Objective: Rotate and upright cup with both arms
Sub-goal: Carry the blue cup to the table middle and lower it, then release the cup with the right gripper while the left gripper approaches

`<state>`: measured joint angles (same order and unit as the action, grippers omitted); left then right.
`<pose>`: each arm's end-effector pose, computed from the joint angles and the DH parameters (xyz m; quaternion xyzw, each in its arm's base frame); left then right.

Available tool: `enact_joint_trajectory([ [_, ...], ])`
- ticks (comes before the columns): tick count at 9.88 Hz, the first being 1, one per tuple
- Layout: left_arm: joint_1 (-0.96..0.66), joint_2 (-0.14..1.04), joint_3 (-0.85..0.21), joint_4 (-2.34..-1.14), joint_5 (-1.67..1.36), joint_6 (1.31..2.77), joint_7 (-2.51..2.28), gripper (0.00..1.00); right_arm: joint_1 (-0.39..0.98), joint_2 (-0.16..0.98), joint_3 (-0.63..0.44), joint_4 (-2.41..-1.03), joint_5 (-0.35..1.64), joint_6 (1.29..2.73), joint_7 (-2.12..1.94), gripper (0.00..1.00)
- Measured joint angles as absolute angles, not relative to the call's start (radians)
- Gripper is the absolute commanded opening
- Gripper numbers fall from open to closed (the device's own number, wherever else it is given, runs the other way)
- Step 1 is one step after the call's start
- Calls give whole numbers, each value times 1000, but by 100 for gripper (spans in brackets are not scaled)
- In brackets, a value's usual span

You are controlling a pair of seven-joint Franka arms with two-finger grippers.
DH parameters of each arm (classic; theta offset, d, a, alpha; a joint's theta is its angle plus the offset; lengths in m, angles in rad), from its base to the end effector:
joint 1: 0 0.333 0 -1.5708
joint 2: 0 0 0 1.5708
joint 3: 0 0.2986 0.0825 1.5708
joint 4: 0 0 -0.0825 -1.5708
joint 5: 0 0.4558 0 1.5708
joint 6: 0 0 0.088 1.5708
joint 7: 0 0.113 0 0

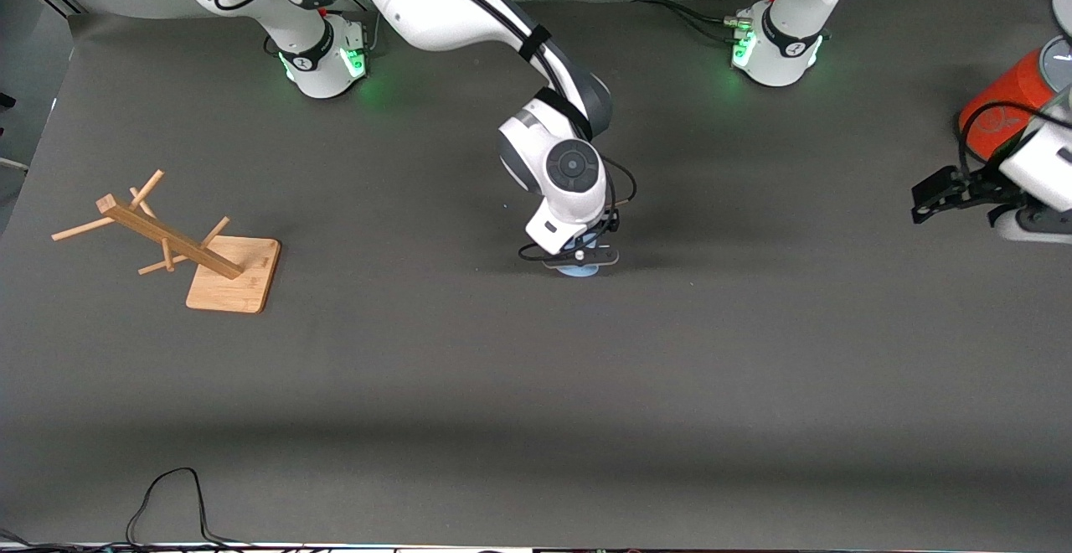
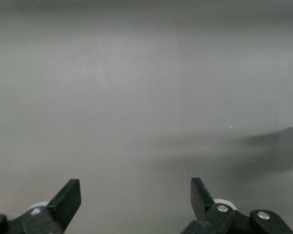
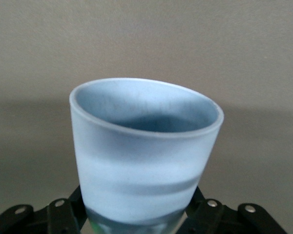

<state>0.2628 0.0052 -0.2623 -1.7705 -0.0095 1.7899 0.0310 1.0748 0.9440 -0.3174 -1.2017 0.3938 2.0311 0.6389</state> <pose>0.6367 -0.0003 0.5076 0.9999 -0.0142 0.0073 0.0052 0.5216 0.6057 0.1634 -0.9982 -0.0229 0.0540 0.0106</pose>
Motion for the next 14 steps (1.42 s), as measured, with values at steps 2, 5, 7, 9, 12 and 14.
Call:
enact_joint_trajectory([
  [2, 253, 61, -267, -1776, -38, 1803, -92, 100, 1098, 988, -318, -1204, 376, 2082, 639, 66],
  [5, 187, 113, -271, -1777, -49, 1793, -324, 100, 1117, 1013, -319, -1202, 374, 2118, 639, 100],
  [7, 169, 155, -272, -1776, -114, 1786, -545, 100, 1117, 1002, -330, -1190, 374, 2091, 639, 100],
  [9, 152, 203, -273, -1751, -188, 1786, -741, 100, 1110, 942, -357, -1176, 374, 1967, 639, 100],
  [12, -23, 408, -284, -1602, -216, 1760, -1168, 100, 1094, 776, -484, -1176, 367, 1733, 550, 100],
  [14, -137, 574, -290, -1496, -221, 1750, -1313, 100, 1083, 646, -594, -1210, 363, 1635, 425, 100],
])
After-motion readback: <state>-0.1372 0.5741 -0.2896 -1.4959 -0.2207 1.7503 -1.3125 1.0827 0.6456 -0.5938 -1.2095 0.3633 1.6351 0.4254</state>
